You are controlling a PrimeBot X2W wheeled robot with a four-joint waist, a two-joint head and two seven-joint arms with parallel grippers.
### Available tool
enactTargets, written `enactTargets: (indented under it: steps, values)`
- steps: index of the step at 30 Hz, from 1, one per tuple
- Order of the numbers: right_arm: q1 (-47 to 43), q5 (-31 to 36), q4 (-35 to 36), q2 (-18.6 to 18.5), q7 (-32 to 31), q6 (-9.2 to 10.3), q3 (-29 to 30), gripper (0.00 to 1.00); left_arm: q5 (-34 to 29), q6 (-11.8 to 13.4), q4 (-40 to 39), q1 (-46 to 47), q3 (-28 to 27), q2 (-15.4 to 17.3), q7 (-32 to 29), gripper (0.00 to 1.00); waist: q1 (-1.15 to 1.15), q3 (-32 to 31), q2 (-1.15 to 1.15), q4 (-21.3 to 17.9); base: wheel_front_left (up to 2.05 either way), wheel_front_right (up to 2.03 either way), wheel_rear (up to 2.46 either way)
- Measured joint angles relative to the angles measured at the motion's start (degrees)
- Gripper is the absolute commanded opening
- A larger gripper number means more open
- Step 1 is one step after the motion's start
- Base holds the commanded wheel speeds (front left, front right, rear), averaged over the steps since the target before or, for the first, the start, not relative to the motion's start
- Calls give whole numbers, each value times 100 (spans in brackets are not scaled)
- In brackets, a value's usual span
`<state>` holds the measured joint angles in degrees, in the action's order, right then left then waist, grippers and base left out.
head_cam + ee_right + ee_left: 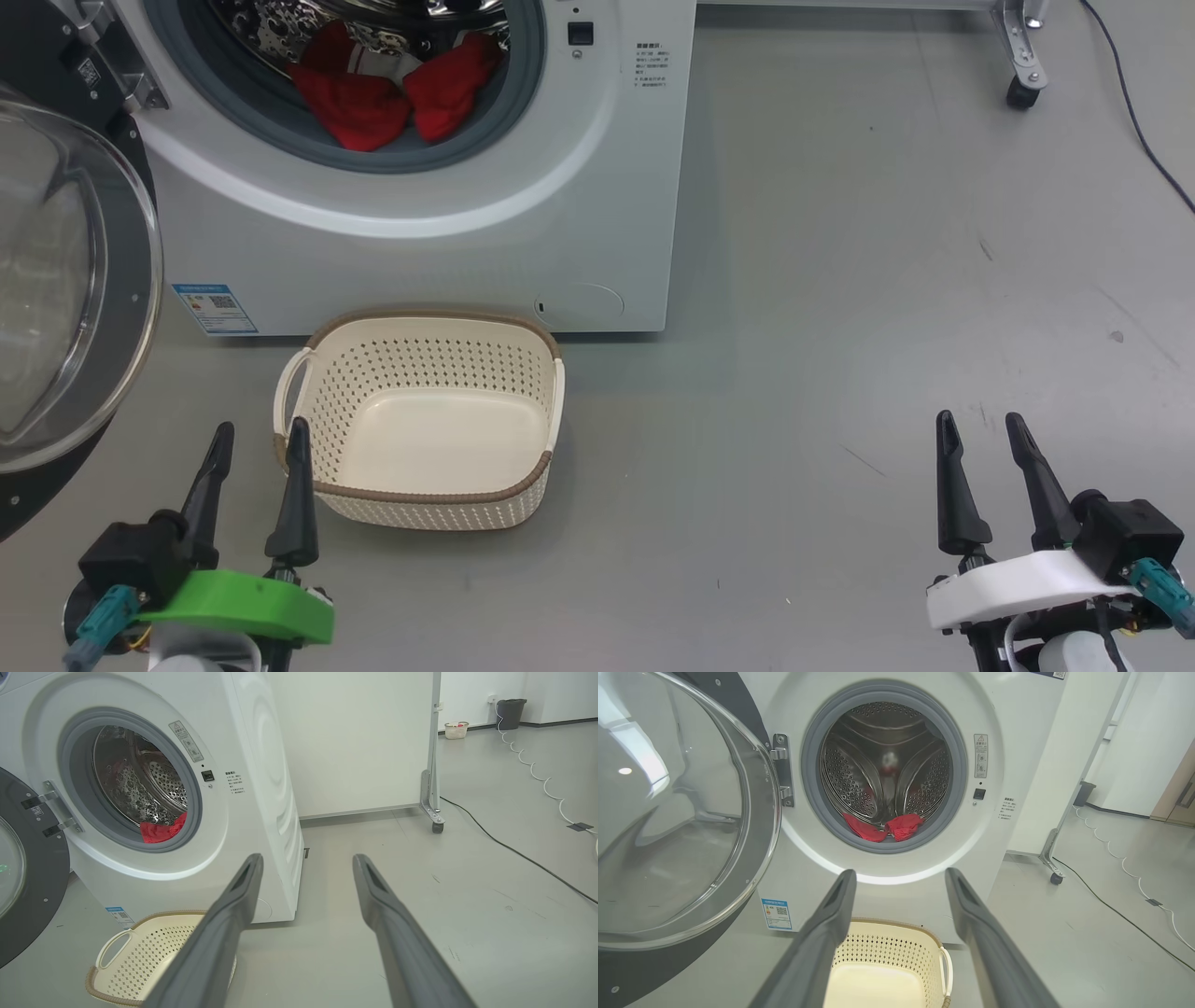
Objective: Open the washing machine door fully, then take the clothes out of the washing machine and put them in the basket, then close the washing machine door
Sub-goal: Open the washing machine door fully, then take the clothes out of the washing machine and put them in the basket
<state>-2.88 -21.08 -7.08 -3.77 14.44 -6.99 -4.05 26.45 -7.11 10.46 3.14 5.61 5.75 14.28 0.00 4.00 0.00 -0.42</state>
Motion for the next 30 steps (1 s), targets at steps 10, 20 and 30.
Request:
enactTargets:
  steps: [10,20,30]
  values:
    - [0,13,11,5,0,0,0,100,1,0,-7,-30,-30,0,0,100,0,27,0,-4,0,0,0]
    - [0,35,16,12,0,0,7,100,-43,0,-16,-36,-56,1,0,100,0,27,0,-17,0,0,0]
    - [0,265,-34,-35,0,0,-11,100,-81,0,-19,-58,-45,2,0,100,0,29,0,-26,0,0,0]
